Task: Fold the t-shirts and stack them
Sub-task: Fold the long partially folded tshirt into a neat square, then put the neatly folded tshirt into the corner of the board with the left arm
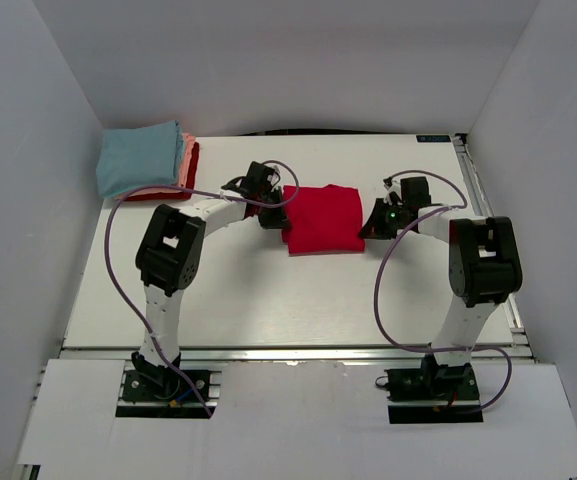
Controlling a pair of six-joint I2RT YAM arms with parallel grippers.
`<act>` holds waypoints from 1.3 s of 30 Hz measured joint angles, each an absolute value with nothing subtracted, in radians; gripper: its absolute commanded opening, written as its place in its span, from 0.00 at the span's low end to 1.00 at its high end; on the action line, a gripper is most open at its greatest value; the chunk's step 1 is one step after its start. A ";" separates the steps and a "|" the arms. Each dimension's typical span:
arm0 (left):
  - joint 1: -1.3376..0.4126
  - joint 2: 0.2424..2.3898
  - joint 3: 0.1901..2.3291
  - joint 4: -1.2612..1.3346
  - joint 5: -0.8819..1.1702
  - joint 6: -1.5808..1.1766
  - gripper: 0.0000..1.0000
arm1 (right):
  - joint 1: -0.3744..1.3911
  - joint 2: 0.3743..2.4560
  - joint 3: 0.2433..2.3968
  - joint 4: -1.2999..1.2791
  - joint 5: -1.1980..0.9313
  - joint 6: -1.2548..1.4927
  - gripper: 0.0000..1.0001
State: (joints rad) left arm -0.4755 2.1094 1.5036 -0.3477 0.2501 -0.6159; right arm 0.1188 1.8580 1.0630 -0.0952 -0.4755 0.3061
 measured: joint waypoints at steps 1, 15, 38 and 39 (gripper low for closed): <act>-0.476 2.108 1.505 -0.353 0.246 -0.613 0.00 | 0.119 1.858 1.063 -0.094 -0.476 0.306 0.00; -0.473 2.094 1.509 -0.440 0.150 -0.566 0.24 | 0.119 1.858 1.049 -0.079 -0.476 0.307 0.06; -0.460 2.074 1.609 -0.496 0.104 -0.542 0.60 | 0.118 1.635 1.049 -0.087 -0.481 0.281 0.69; -0.460 2.076 1.609 -0.502 0.103 -0.541 0.60 | 0.118 1.626 1.049 -0.088 -0.482 0.282 0.70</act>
State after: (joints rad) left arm -0.4603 2.0762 1.6089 -0.5018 0.1028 -0.5411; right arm 0.1181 1.6257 1.0492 -0.0875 -0.4816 0.2817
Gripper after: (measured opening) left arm 0.601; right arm 0.691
